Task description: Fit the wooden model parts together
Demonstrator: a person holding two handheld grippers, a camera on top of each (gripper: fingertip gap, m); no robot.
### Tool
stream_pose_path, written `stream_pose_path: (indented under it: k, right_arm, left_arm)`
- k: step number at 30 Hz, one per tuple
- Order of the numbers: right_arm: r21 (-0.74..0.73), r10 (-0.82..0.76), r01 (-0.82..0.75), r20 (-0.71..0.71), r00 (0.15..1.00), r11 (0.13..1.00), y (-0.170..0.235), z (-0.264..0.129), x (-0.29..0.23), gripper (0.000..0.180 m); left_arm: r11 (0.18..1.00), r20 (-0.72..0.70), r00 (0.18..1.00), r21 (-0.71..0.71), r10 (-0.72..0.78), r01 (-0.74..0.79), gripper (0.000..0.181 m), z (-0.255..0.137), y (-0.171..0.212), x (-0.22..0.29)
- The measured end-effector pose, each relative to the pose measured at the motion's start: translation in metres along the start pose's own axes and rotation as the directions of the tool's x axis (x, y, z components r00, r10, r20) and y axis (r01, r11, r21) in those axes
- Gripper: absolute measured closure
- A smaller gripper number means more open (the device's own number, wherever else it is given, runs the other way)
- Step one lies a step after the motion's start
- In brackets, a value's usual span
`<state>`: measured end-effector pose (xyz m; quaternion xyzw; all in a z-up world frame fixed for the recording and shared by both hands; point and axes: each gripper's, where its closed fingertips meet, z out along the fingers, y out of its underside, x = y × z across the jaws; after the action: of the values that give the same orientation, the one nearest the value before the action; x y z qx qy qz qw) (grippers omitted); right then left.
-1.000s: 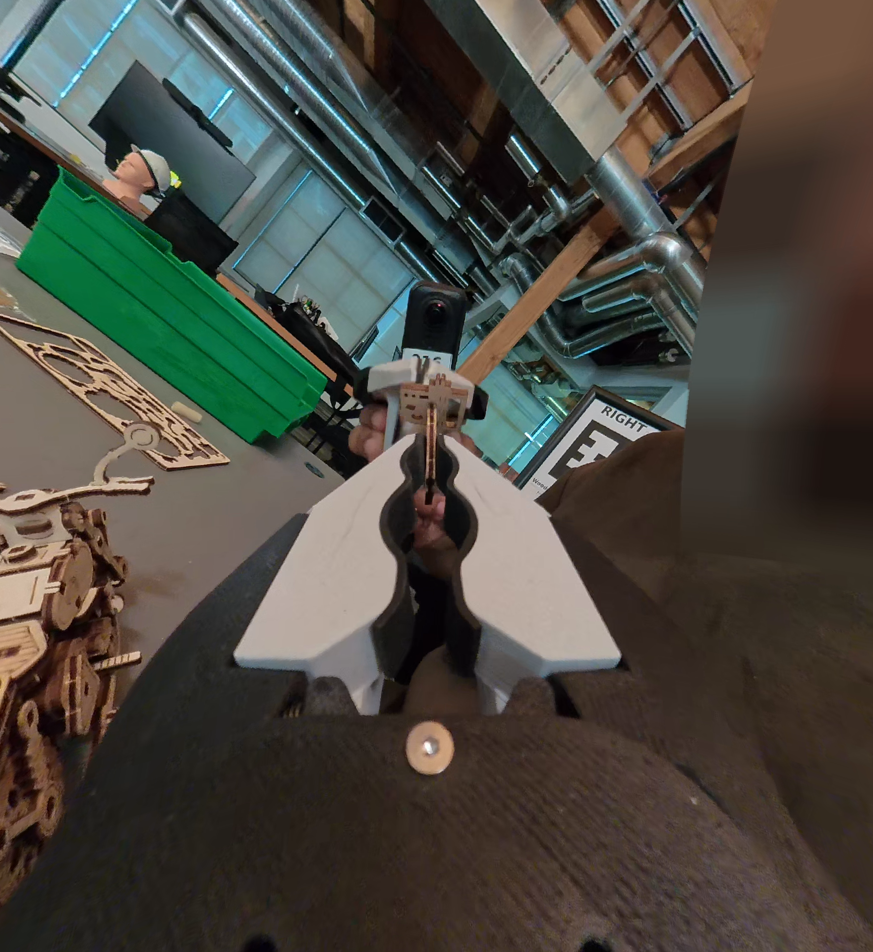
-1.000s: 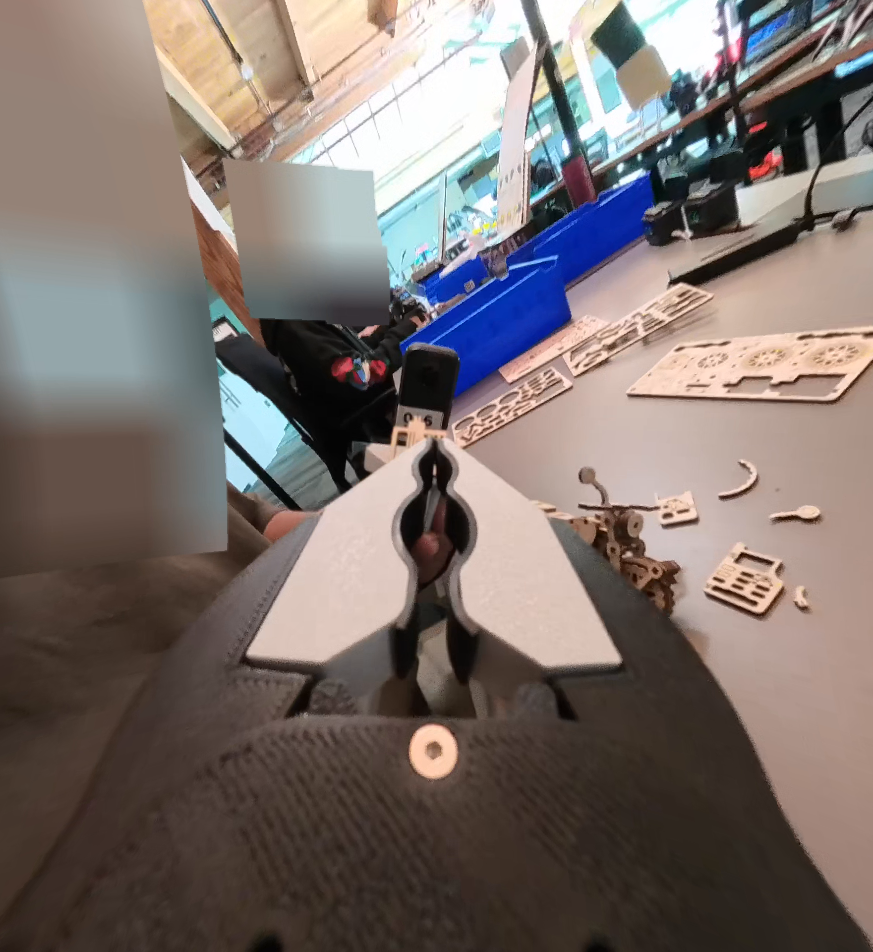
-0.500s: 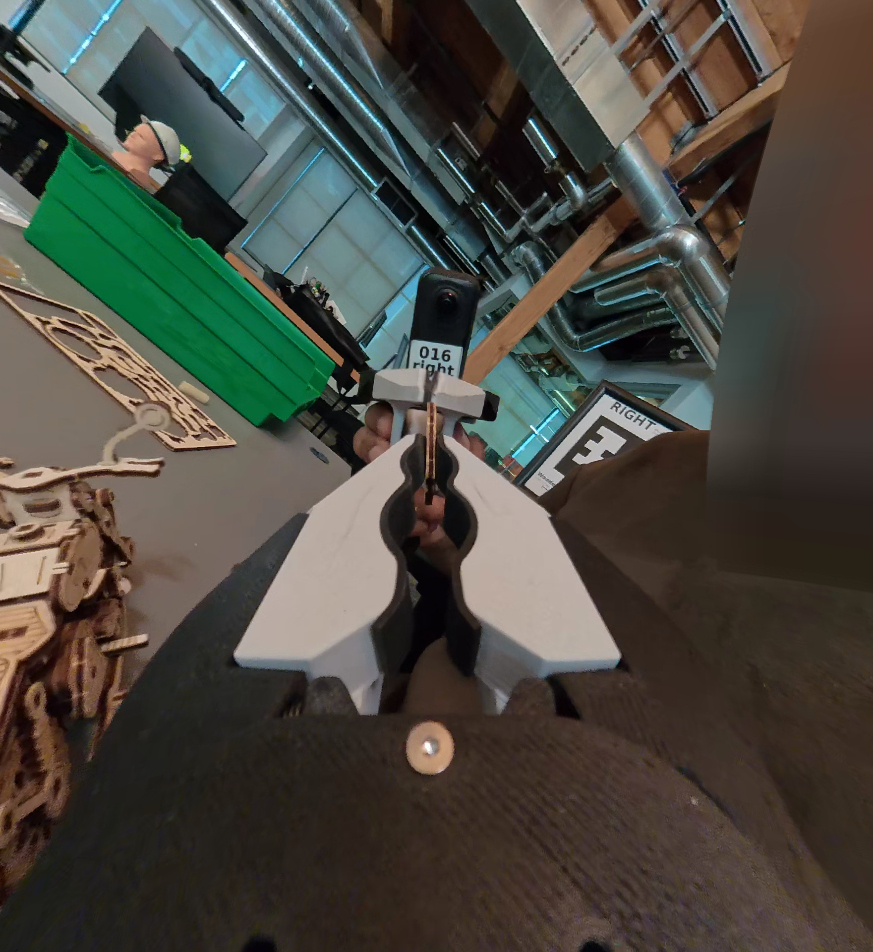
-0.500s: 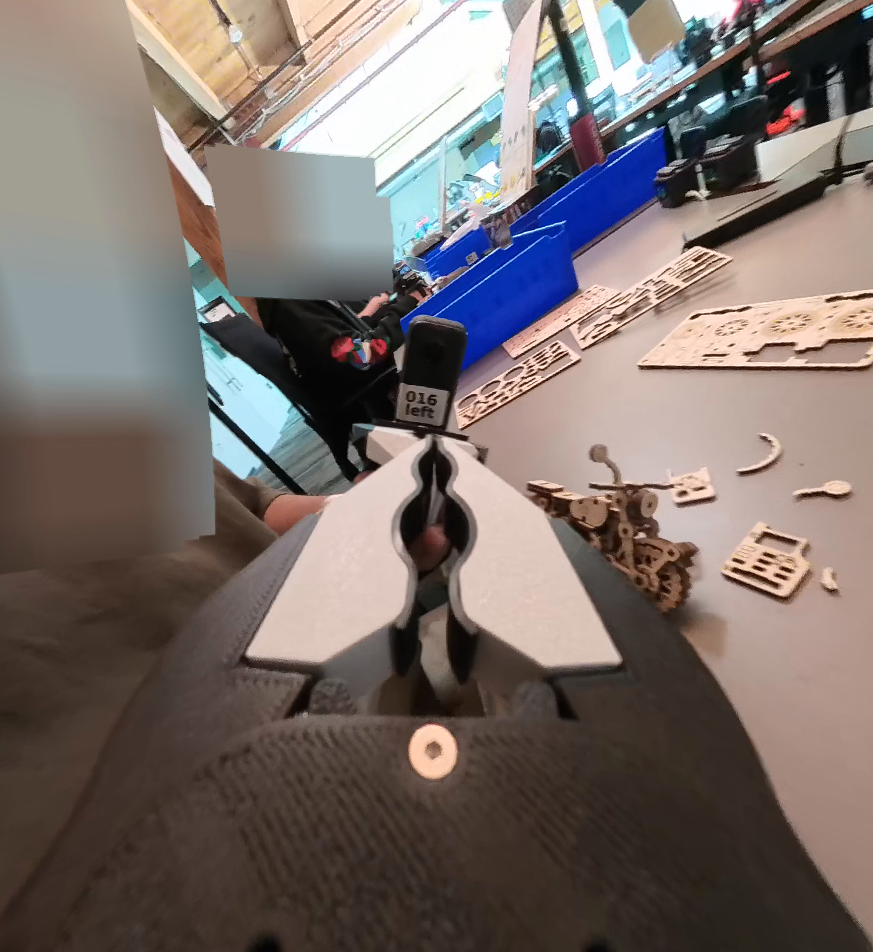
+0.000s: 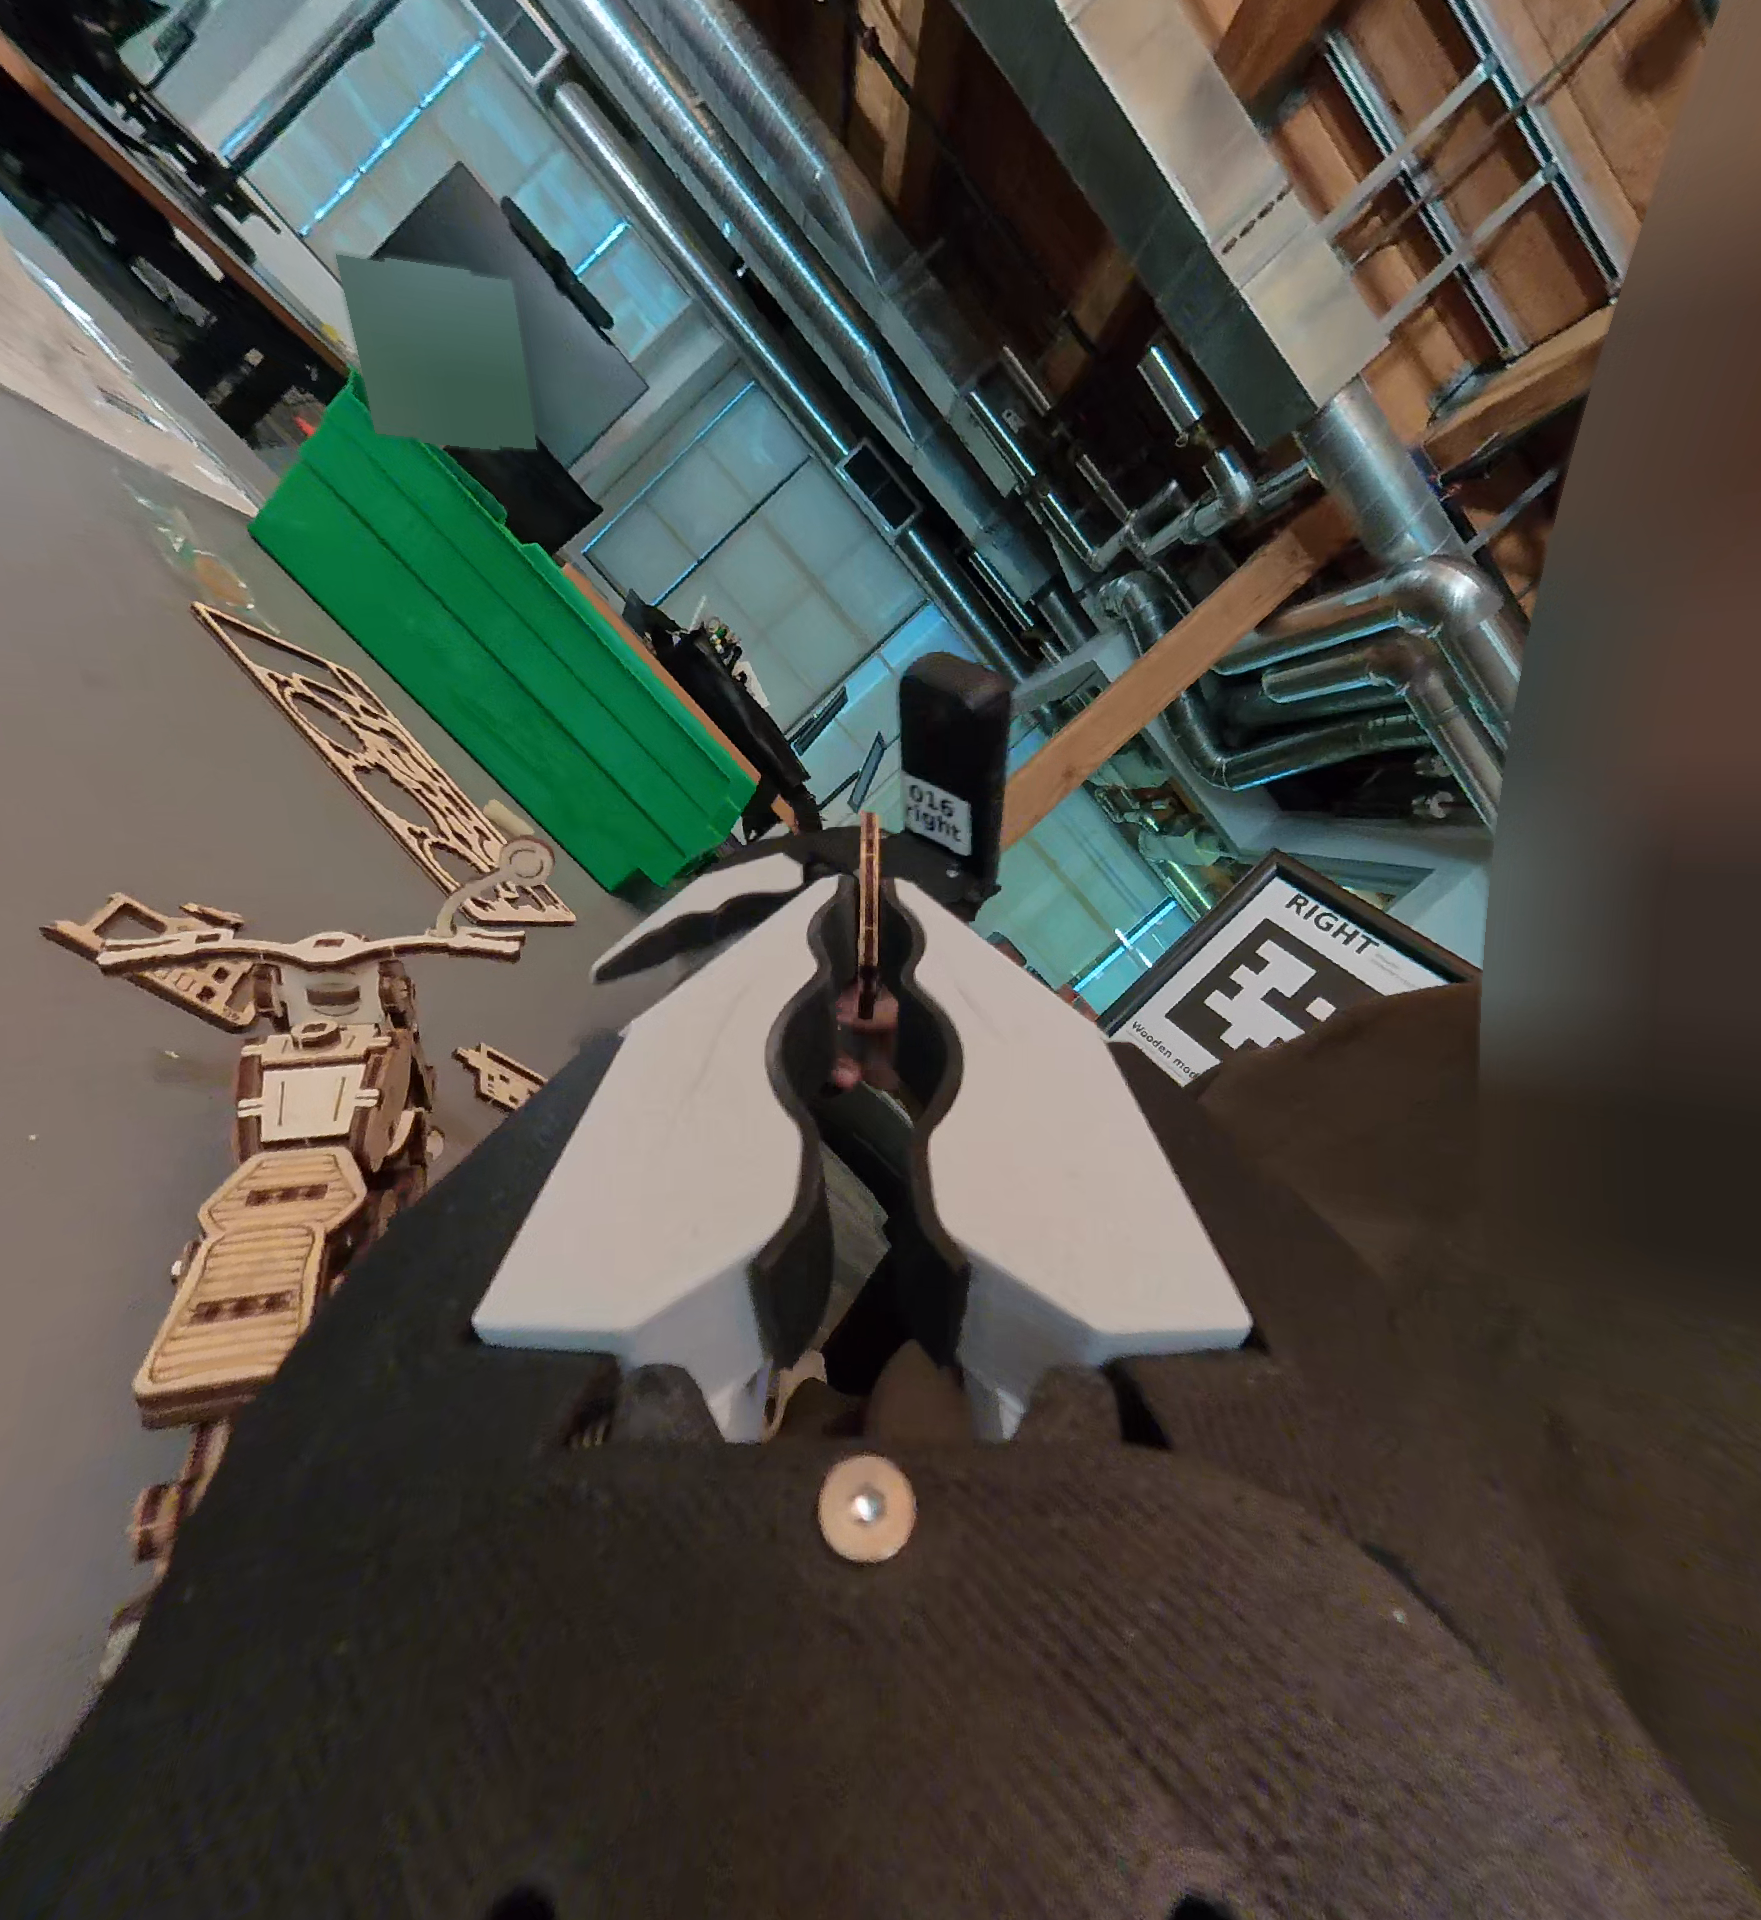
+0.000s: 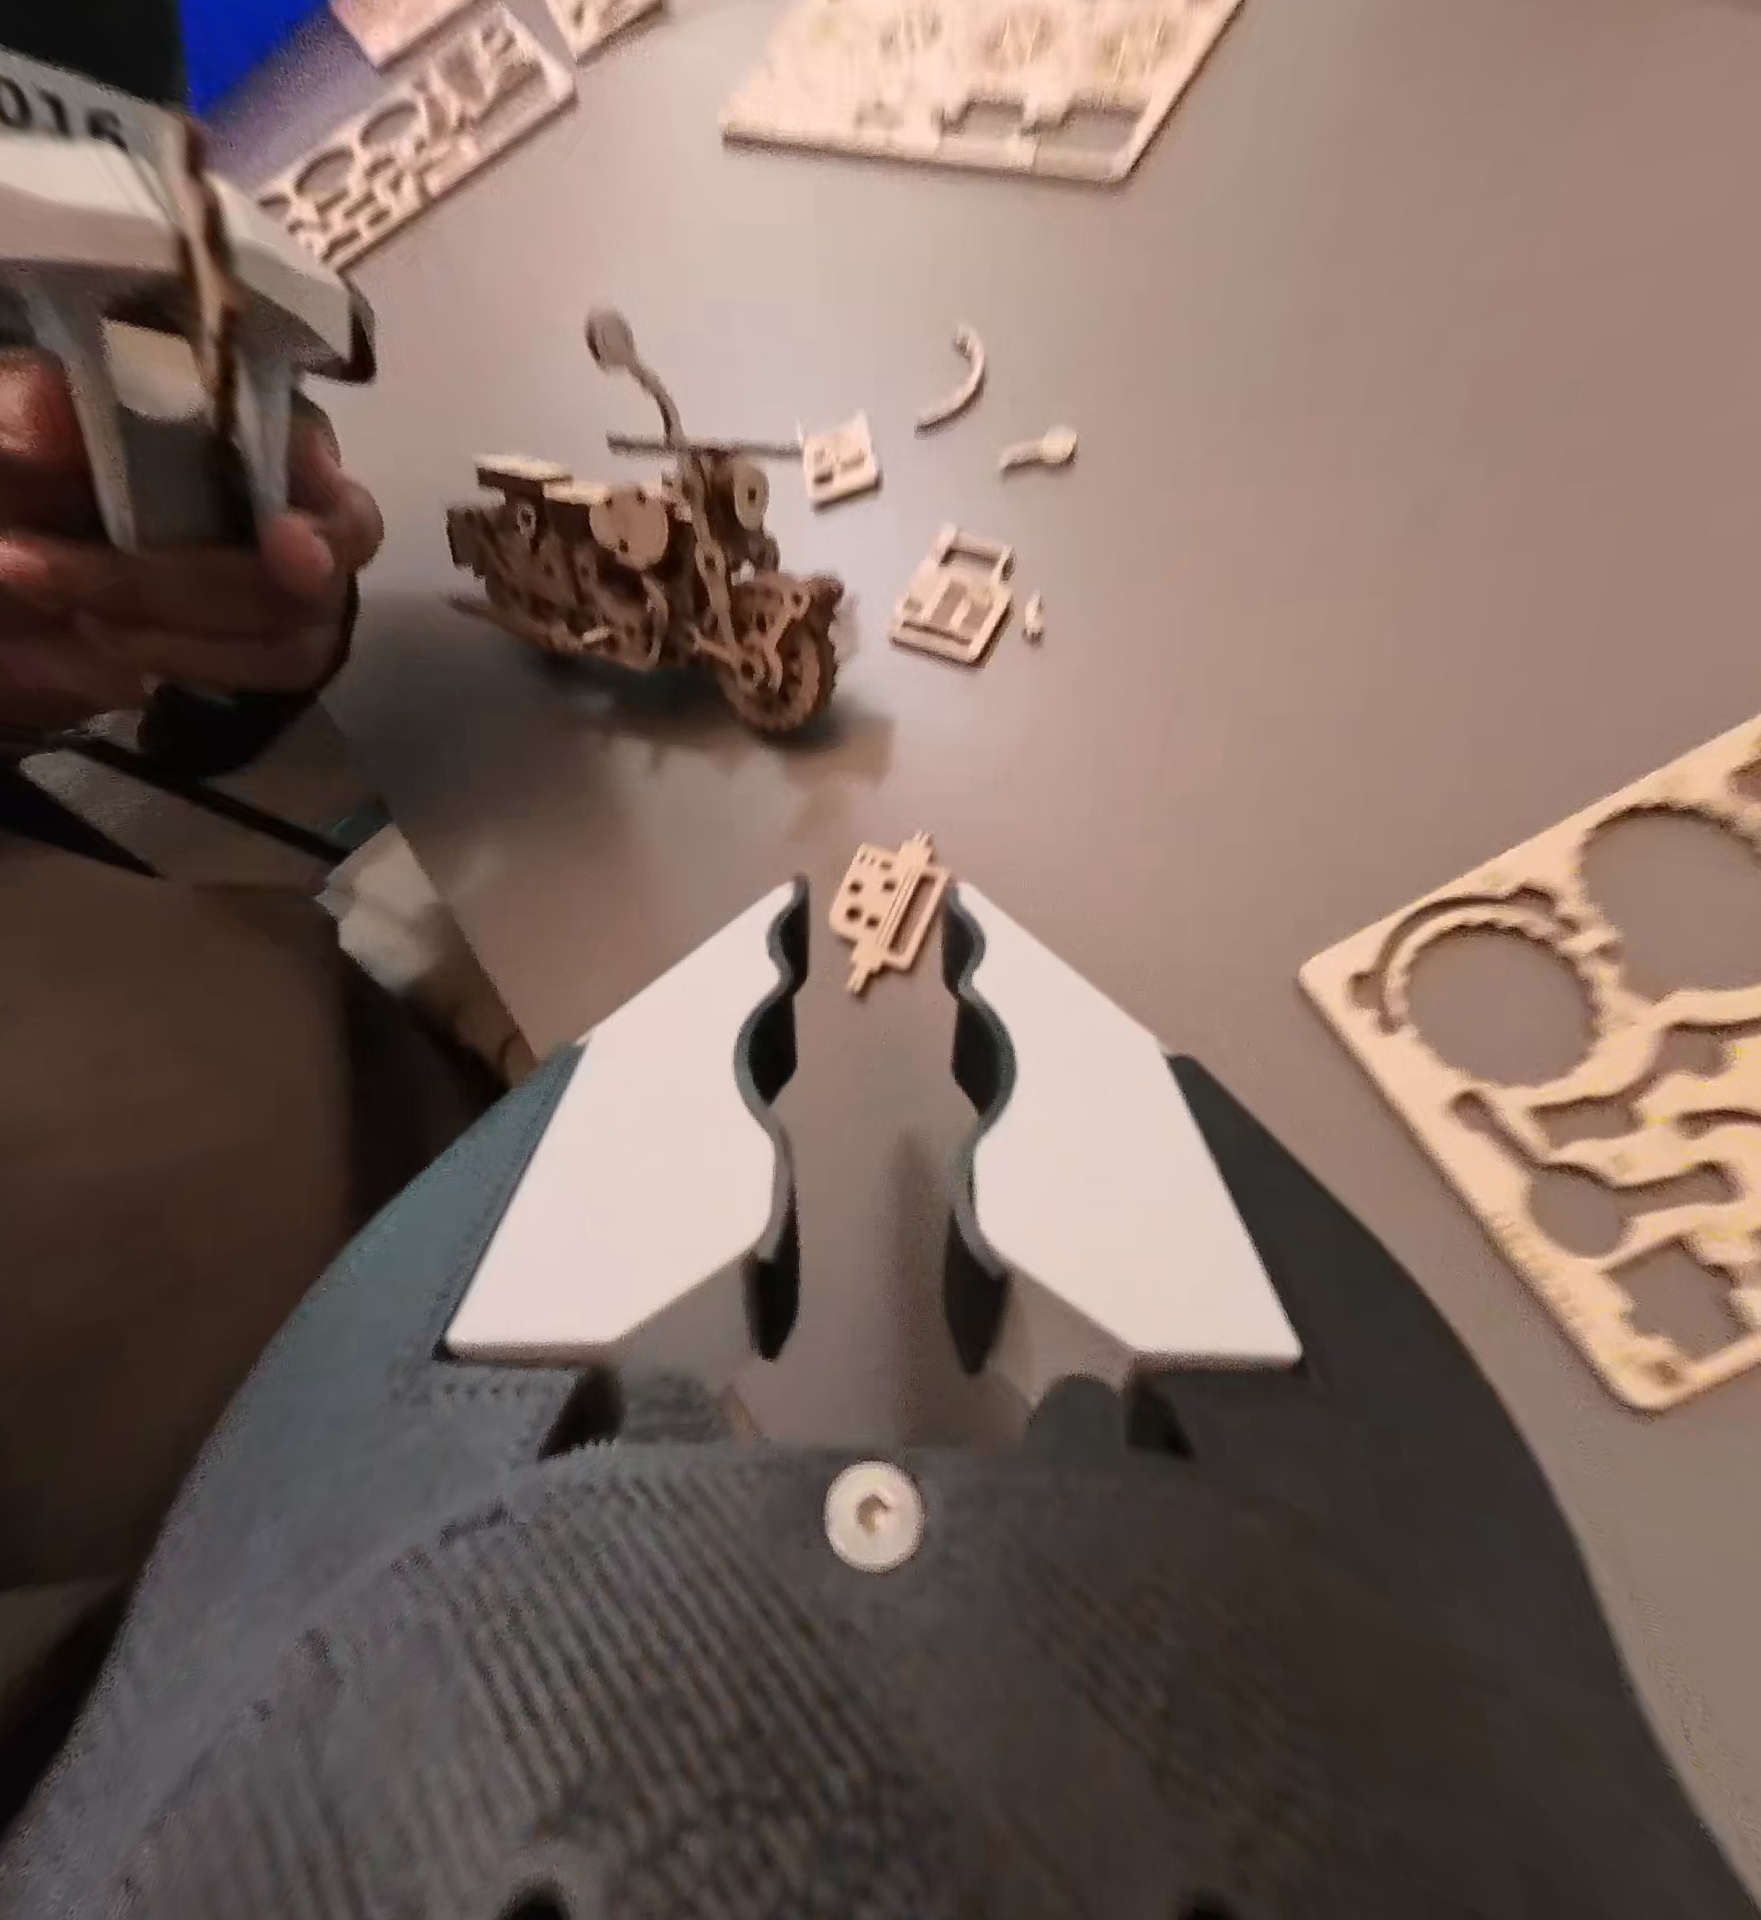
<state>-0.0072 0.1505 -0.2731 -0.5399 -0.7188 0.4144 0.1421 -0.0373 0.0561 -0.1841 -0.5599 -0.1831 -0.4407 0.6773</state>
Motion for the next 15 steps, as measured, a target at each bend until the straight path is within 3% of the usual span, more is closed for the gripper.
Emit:
stream_pose_path:
  k: [1, 5, 7, 9, 10, 15]
  right_arm:
    - [-0.031, 0.031, -0.03, 0.023, 0.999, 0.999, 0.008, 0.006, -0.003, 0.153]
    - [-0.104, 0.044, -0.042, 0.015, 0.999, 0.994, 0.025, 0.026, -0.005, 0.143]
    - [-0.09, 0.023, -0.025, -0.025, 0.999, 0.996, 0.023, 0.03, -0.003, 0.148]
    - [-0.1, -0.004, -0.001, -0.053, 0.999, 0.995, 0.024, 0.034, -0.001, 0.168]
    - [-0.1, -0.019, 0.014, -0.046, 0.999, 0.995, 0.025, 0.034, -0.003, 0.168]
    - [-0.058, 0.031, -0.026, 0.089, 0.996, 0.998, 0.019, 0.027, -0.022, 0.178]
  left_arm:
    - [1.0, 0.0, 1.0, -0.003, -0.003, 0.003, 0.18, 0.001, 0.001, 0.0]
    - [0.999, 0.009, 1.0, -0.038, -0.007, 0.008, 0.18, 0.005, 0.009, -0.001]
    - [0.998, 0.009, 1.0, -0.062, -0.012, 0.013, 0.18, 0.007, 0.016, 0.0]
    - [0.996, 0.006, 1.0, -0.087, -0.019, 0.019, 0.179, 0.011, 0.022, 0.001]
    - [0.995, 0.006, 1.0, -0.101, -0.02, 0.021, 0.18, 0.013, 0.026, 0.001]
    - [0.982, 0.04, 0.999, -0.187, 0.004, 0.004, 0.18, 0.018, 0.044, -0.001]
